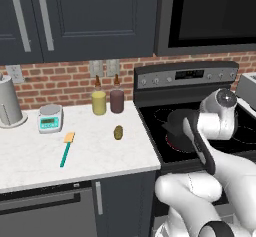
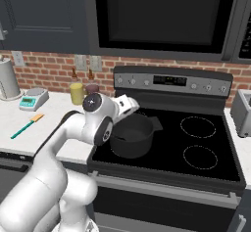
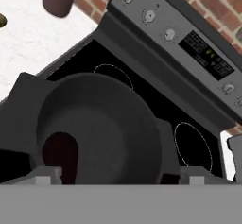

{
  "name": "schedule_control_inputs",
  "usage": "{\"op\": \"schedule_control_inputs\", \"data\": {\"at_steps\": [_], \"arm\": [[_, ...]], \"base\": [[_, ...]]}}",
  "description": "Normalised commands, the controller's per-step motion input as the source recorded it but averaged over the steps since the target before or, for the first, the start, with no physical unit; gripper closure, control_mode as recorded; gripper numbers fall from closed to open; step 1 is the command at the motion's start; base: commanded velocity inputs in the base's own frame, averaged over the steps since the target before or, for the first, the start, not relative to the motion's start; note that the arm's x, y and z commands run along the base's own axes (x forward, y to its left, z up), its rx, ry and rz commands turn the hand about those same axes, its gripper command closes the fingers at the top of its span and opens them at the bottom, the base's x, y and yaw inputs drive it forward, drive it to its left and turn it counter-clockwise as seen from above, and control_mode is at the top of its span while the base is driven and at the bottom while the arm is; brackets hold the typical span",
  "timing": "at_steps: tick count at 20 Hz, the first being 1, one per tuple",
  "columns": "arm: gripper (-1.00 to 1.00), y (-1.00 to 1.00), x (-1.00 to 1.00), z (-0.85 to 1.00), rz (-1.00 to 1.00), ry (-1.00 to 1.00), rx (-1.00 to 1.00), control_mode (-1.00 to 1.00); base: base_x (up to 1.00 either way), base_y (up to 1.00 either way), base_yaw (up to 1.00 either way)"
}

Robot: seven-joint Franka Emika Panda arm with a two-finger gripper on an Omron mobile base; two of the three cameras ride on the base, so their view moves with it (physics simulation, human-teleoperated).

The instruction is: Put the avocado and potato in the pot. Retrieve the spatula and lightly stir the vegetables in the pot.

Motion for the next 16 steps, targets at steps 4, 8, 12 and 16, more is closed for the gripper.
{"op": "schedule_control_inputs", "data": {"at_steps": [4, 8, 12, 16], "arm": [[-1.0, 1.0, -0.45, 0.43, 0.0, 0.0, -0.01, -1.0], [-1.0, 1.0, -0.2, 0.14, 0.0, 0.0, 0.0, -1.0], [-1.0, 1.0, 0.0, 0.04, 0.0, 0.0, 0.0, -1.0], [-1.0, 1.0, 0.01, -0.07, 0.0, 0.0, 0.09, -1.0]], "base": [[0.0, 0.0, 0.0], [0.0, 0.0, 0.0], [0.0, 0.0, 0.0], [0.0, 0.0, 0.0]]}}
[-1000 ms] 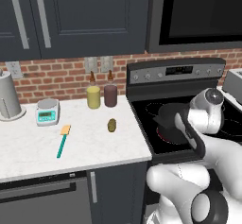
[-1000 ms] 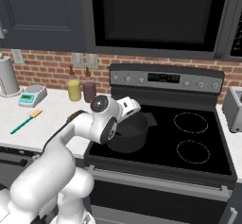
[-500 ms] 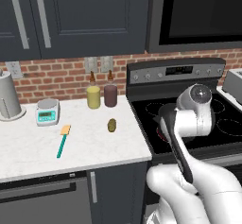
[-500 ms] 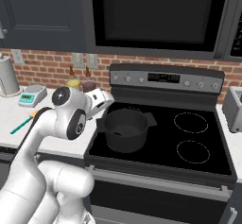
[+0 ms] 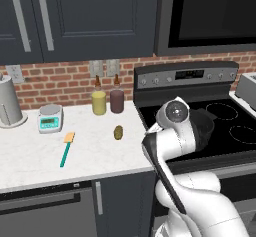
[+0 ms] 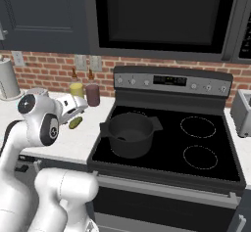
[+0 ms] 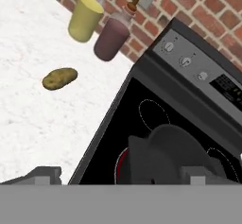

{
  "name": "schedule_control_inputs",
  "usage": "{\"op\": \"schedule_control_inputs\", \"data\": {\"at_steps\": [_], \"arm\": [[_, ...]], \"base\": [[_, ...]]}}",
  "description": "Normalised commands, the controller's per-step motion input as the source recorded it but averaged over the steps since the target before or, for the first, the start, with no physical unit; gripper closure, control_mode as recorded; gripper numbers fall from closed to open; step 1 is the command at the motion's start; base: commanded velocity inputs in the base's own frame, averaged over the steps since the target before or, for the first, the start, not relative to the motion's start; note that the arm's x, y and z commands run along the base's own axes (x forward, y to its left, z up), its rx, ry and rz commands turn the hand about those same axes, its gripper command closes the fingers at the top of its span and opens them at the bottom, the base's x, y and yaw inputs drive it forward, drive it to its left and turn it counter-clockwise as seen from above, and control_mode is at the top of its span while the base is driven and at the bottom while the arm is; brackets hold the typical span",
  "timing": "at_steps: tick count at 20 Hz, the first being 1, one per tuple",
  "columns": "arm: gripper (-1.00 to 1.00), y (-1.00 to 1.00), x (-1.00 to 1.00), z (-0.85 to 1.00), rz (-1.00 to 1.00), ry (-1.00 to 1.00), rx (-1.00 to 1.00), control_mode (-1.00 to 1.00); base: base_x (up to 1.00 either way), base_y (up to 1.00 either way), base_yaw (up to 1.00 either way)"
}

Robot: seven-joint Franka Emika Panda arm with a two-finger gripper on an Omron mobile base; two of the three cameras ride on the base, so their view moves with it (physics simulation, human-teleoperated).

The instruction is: Put the avocado and potato in the pot. Retrieve the spatula and lightly stir the vegetables in the pot.

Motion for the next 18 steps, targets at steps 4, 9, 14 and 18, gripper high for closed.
{"op": "schedule_control_inputs", "data": {"at_steps": [4, 9, 14, 18], "arm": [[-1.0, 0.97, 0.2, -0.26, 0.0, 0.04, 0.2, -1.0], [-1.0, 0.73, 0.59, -0.26, -0.07, 0.1, 0.28, -1.0], [-1.0, 0.39, 0.74, -0.38, -0.15, 0.13, 0.24, -1.0], [-1.0, 0.09, 0.65, -0.37, -0.09, 0.13, 0.17, -1.0]], "base": [[0.0, 0.0, 0.0], [0.0, 0.0, 0.0], [0.0, 0.0, 0.0], [0.0, 0.0, 0.0]]}}
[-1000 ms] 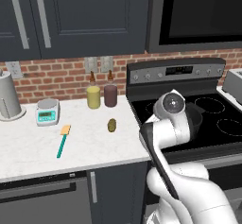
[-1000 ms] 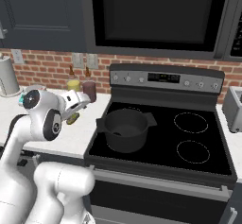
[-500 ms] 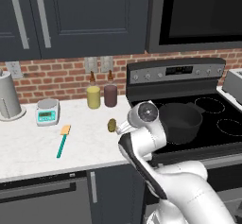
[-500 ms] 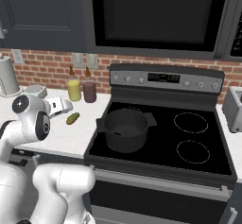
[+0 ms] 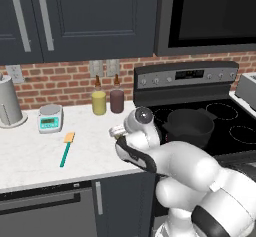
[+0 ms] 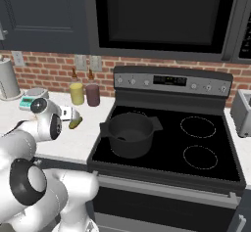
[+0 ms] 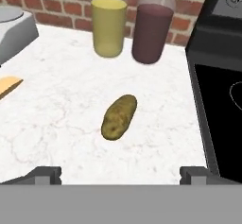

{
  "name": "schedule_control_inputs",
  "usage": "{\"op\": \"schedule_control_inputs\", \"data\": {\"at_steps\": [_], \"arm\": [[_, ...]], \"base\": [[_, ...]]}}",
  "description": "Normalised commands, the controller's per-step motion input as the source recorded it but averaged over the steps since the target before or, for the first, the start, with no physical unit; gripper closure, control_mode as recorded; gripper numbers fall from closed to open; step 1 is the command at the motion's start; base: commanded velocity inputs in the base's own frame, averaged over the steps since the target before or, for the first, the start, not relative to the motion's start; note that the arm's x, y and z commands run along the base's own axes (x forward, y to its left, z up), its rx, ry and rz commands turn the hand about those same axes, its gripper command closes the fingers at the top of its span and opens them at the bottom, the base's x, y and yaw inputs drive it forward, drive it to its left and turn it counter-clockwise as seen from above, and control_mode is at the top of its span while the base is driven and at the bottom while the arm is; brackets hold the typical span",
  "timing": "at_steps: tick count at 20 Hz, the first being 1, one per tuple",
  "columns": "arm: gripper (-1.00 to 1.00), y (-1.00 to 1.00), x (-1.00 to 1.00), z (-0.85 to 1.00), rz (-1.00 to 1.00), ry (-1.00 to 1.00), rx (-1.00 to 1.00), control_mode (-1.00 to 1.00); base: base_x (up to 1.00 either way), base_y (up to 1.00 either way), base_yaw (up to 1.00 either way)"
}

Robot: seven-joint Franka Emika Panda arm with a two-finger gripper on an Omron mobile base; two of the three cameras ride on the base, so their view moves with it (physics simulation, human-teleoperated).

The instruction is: Put the avocado and potato in the pot. Retrieve the spatula and lightly stir the vegetables in the pot.

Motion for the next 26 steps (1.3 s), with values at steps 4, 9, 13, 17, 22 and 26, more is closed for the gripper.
{"op": "schedule_control_inputs", "data": {"at_steps": [4, 9, 13, 17, 22, 26], "arm": [[-1.0, 0.0, 0.42, -0.17, -0.04, 0.15, 0.18, -1.0], [-1.0, 0.08, 0.31, -0.19, 0.0, 0.15, 0.03, -1.0], [-1.0, 0.11, 0.33, -0.22, 0.0, 0.08, 0.0, -1.0], [-1.0, 0.07, 0.34, -0.23, 0.0, 0.06, 0.0, -1.0], [-1.0, 0.09, 0.25, -0.48, -0.02, 0.03, -0.01, -1.0], [-1.0, 0.16, 0.3, -0.4, -0.04, 0.0, -0.04, -1.0]], "base": [[0.0, 0.0, 0.0], [0.0, 0.0, 0.0], [0.0, 0.0, 0.0], [0.0, 0.0, 0.0], [0.0, 0.0, 0.0], [0.0, 0.0, 0.0]]}}
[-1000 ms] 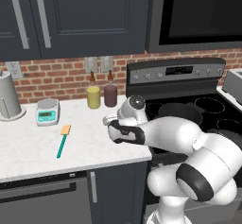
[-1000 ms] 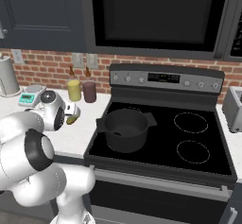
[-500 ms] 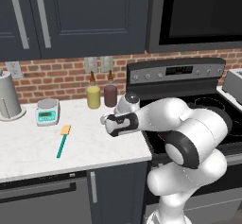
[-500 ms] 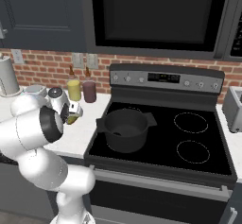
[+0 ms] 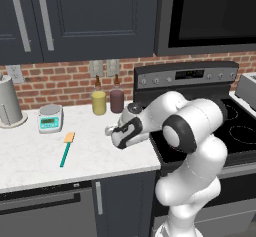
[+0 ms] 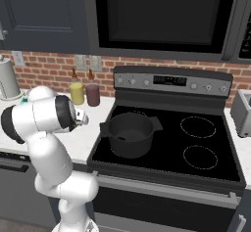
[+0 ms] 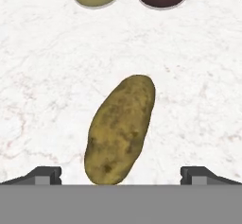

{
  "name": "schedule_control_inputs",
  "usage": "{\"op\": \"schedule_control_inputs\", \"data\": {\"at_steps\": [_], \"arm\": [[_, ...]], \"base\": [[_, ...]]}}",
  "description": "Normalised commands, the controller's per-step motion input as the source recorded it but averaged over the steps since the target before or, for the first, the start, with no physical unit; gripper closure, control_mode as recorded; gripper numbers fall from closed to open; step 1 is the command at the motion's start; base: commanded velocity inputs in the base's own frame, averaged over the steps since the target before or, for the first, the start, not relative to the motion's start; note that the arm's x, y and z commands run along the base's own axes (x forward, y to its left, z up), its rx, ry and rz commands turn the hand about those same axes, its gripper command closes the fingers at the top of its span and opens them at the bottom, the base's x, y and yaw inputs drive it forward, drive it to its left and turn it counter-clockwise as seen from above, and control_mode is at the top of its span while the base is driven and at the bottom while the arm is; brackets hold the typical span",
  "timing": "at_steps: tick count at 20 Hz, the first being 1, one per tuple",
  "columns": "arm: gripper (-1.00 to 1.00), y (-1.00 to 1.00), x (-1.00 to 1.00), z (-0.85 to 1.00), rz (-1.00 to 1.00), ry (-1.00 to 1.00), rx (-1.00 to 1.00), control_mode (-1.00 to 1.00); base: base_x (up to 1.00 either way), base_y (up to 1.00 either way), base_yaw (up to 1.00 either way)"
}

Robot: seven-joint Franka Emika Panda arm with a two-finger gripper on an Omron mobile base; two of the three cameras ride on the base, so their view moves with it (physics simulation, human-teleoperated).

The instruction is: Put the avocado and potato in the pot. Retrieve the spatula and lightly stir the vegetables in the pot.

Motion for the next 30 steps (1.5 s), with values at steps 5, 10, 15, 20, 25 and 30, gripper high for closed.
{"op": "schedule_control_inputs", "data": {"at_steps": [5, 10, 15, 20, 25, 30], "arm": [[-1.0, 0.15, 0.32, -0.14, -0.06, 0.0, -0.03, -1.0], [-1.0, 0.18, 0.32, -0.1, -0.05, 0.0, -0.01, -1.0], [1.0, 0.19, 0.18, -0.13, -0.03, 0.01, 0.0, -1.0], [1.0, 0.01, 0.0, -0.11, 0.0, 0.03, 0.0, -1.0], [1.0, 0.0, -0.13, 0.06, 0.0, 0.0, 0.0, -1.0], [1.0, 0.0, -0.98, 0.85, 0.0, 0.0, 0.0, -1.0]], "base": [[0.0, 0.0, 0.0], [0.0, 0.0, 0.0], [0.0, 0.0, 0.0], [0.0, 0.0, 0.0], [0.0, 0.0, 0.0], [0.0, 0.0, 0.0]]}}
